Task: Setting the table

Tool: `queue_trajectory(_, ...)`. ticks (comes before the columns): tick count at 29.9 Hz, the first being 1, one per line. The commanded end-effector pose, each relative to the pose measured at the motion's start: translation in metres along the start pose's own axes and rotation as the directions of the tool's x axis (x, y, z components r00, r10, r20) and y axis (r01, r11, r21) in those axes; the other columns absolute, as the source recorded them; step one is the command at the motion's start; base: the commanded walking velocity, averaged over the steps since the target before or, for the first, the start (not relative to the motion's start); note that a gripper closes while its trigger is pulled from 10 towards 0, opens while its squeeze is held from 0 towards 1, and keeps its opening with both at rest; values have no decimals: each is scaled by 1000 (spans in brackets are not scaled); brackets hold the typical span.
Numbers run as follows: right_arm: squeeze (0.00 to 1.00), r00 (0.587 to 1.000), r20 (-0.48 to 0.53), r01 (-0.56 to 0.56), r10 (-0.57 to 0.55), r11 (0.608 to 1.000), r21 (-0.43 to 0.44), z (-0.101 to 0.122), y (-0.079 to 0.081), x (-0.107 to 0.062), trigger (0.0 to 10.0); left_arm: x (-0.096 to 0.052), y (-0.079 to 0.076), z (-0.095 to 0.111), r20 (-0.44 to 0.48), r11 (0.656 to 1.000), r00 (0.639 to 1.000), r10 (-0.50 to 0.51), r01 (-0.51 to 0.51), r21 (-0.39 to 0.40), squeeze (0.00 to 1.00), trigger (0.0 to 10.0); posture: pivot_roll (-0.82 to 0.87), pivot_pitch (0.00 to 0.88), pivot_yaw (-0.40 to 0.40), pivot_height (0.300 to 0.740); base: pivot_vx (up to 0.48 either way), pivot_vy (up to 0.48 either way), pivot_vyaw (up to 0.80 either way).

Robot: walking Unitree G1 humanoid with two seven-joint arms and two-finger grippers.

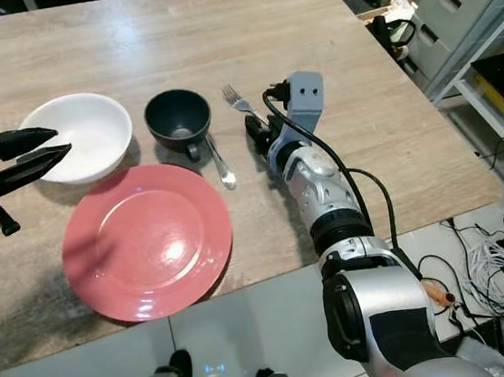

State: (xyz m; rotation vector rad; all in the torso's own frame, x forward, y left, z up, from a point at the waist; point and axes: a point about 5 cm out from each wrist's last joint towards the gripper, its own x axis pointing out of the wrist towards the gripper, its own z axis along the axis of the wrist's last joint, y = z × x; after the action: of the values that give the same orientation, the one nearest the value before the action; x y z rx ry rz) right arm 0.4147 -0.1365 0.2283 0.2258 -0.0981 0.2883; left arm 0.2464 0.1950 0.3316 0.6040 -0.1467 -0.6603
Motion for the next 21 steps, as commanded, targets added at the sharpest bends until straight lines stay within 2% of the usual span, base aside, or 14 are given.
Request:
queue_trajectory(1,0,998,55,-42,43,999,-31,10,0,1,10000,4,-4,2,11,999,999,-37,37,0,0,10000,263,275,30,740,0,0,0)
queue_trajectory(6,0,989,118,-79,92,991,-109,22,3,1,10000,6,-5,3,22,999,999,-42,42,-8,0,10000,264,280,33,740,0,0,0)
queue_trajectory(9,0,984,119,-93,129,957,-273,24,4,0,10000,7,-6,3,22,999,999,-44,44,-15,0,10000,268,283,36,740,0,0,0)
queue_trajectory(11,0,984,101,-101,143,935,-341,22,4,-1,10000,8,-6,2,21,999,999,-44,44,-17,0,10000,269,283,38,740,0,0,0)
queue_trajectory(12,0,988,76,-94,137,907,-410,19,2,-1,10000,8,-6,3,22,999,999,-43,44,-19,0,10000,270,284,38,740,0,0,0)
queue_trajectory(14,0,992,34,-87,119,867,-491,14,-1,-2,10000,8,-6,3,24,999,999,-44,45,-22,0,10000,271,286,37,740,0,0,0)
queue_trajectory(15,0,992,34,-87,119,867,-491,14,-1,-2,10000,8,-6,3,24,999,999,-44,45,-22,0,10000,271,286,37,740,0,0,0)
queue_trajectory(18,0,995,-59,-100,81,848,-520,3,-7,-3,10000,8,-7,4,26,998,999,-43,44,-34,0,10000,273,288,36,740,0,0,0)
queue_trajectory(21,0,994,-100,-86,40,849,-522,-3,-11,-3,10000,7,-7,4,25,998,999,-42,43,-37,0,10000,277,289,35,740,0,0,0)
